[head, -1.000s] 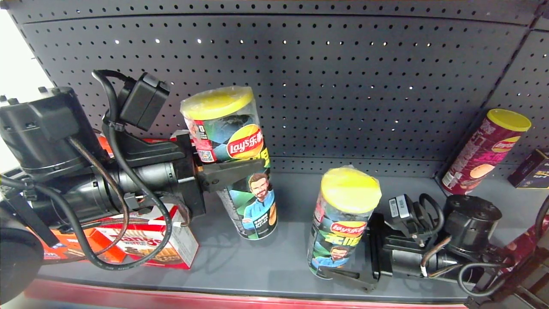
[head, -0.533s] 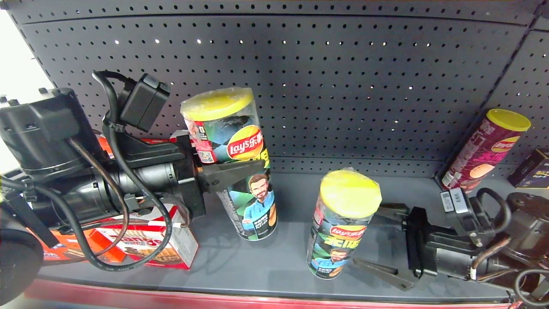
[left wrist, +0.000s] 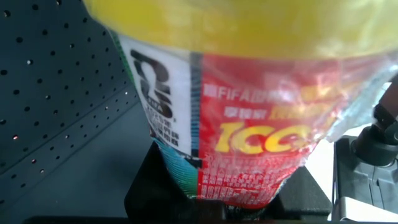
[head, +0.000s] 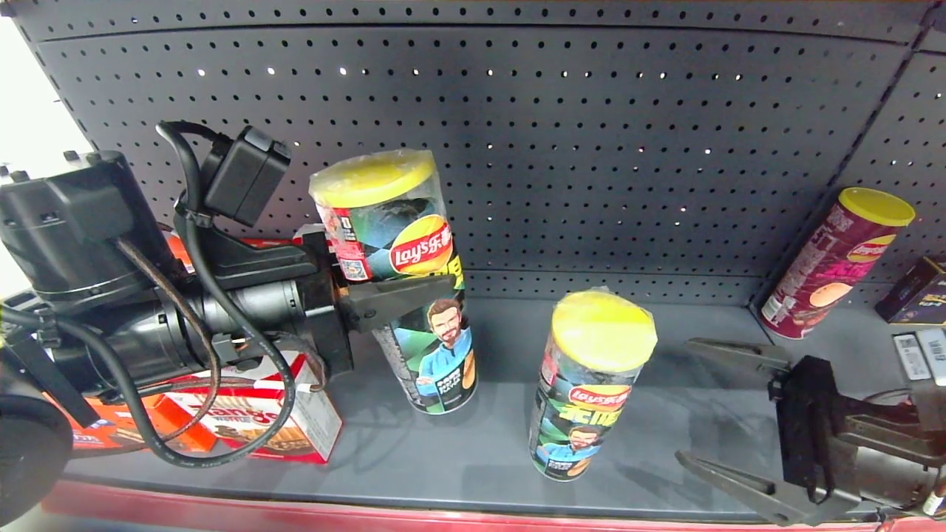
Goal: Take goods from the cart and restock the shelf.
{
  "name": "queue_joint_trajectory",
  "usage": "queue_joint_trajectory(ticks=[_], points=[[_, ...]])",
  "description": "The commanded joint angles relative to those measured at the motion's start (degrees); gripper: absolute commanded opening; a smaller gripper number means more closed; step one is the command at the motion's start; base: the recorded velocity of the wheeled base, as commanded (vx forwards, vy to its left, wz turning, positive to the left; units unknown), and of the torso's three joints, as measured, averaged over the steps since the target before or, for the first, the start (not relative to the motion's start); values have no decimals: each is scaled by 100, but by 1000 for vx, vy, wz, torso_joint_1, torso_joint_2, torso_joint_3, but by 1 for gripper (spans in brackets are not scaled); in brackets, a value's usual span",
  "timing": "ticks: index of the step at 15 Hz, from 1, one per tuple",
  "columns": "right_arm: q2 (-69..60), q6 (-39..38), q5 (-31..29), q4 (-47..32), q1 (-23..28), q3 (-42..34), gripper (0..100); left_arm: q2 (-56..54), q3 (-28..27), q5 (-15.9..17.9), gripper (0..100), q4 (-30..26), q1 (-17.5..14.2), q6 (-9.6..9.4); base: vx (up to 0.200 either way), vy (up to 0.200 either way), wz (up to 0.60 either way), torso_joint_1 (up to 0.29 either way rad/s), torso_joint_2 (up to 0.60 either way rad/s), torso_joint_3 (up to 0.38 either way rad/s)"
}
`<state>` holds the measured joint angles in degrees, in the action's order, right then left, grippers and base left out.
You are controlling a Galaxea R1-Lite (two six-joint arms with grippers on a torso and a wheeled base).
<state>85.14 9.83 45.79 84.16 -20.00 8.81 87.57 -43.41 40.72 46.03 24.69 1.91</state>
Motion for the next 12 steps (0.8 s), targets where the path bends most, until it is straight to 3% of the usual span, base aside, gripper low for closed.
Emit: queue_joint_trajectory(ticks=[1,4,9,10,12], points=[[-577,2,9,4,84,-143,100,-3,8,-11,0,2,1,-7,0,0,0,0,0,0],[-982,11,9,-23,199,-881,100,-29,61,-11,0,2,19,-7,0,0,0,0,0,0],[-1702,11,9,-374,216,-881,100,-205,166,-20,0,2,19,-7,0,0,0,0,0,0],[-1896,11,9,-559,234,-881,100,-240,201,-20,0,2,19,-7,0,0,0,0,0,0],[-2889,11,-61,-1956,805,-881,100,-354,272,-20,0,2,27,-7,0,0,0,0,0,0]])
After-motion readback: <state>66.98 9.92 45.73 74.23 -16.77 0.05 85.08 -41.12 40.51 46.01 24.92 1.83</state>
